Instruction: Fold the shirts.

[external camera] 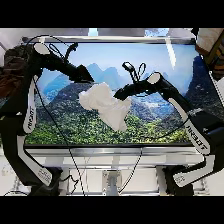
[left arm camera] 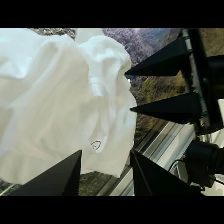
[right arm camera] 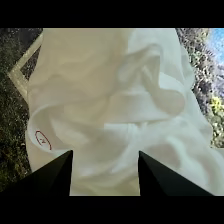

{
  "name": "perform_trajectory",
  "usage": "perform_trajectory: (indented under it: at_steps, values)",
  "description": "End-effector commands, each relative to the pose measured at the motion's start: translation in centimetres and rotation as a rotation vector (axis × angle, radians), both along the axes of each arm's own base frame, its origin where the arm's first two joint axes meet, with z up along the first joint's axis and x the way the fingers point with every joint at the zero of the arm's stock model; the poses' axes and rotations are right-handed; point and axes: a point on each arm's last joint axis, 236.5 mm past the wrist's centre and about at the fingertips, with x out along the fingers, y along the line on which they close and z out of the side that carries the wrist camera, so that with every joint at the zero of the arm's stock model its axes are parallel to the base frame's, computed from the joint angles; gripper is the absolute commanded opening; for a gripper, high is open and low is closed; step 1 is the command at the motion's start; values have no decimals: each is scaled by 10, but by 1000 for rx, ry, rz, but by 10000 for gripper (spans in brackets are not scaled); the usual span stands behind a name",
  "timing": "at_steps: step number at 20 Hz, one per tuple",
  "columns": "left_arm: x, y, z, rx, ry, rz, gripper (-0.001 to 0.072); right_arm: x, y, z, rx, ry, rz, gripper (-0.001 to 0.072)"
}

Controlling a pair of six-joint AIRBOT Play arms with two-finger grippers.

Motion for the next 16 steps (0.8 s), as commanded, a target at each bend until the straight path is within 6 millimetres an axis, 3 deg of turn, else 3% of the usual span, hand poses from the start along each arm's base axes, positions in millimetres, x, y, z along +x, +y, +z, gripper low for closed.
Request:
perform_trajectory:
  at_steps: [1, 5, 9, 10, 14, 16]
  values:
    - [1, -1, 5, -21, -2, 10, 366, -8, 16, -15, 30, 52, 20, 472]
    - [2, -1, 5, -20, -2, 11, 366, -20, 24, -43, 8, 114, 50, 472]
    - [3, 5, -2, 19, -6, 15, 366, -34, 32, -53, -5, 151, 95, 469]
    - [4, 9, -6, 45, -8, 17, 366, -37, 33, -55, -11, 151, 105, 429]
    - [10, 46, -39, 251, -25, 38, 366, -40, 41, -54, -16, 104, 152, 27]
    - [12, 66, -52, 353, -29, 48, 366, -26, 45, -48, 14, 73, 102, 24]
